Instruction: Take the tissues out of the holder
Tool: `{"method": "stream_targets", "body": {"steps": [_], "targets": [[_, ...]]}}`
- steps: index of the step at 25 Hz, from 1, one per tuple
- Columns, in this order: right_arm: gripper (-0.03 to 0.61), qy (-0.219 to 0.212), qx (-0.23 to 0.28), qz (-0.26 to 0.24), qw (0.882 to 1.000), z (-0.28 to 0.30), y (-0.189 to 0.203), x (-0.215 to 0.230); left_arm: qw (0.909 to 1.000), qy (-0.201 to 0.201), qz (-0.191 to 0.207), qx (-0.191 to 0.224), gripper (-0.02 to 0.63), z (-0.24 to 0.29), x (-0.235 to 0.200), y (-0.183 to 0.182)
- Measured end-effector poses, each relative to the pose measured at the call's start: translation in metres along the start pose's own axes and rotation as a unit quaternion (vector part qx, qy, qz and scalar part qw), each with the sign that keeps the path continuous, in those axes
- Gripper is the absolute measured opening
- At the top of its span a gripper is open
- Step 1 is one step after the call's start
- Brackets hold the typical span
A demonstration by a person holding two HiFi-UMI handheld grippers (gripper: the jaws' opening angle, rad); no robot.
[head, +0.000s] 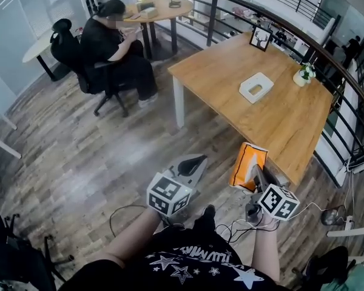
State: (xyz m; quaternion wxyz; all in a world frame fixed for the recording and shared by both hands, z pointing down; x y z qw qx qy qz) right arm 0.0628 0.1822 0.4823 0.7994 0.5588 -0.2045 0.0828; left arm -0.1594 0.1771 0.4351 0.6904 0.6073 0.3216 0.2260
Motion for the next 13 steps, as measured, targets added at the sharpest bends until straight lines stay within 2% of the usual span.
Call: {"method": "stream_targets", "body": {"steps": [13], "targets": [[0.094, -0.007, 0.000, -0.006, 1.000, -0.044, 0.018, -0.032, 1.0000, 0.001, 0.002, 0.006, 0.012, -0.047, 0.021, -0.007]]}}
Point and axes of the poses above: the fingertips, and each gripper's own axes: z forward along the fingers, x to its right, y out of its underside, the point moved 3 cm from there along -z, backward along the fingers, and after that the axes turned 7 degrees about x, right-handed, at the moved point
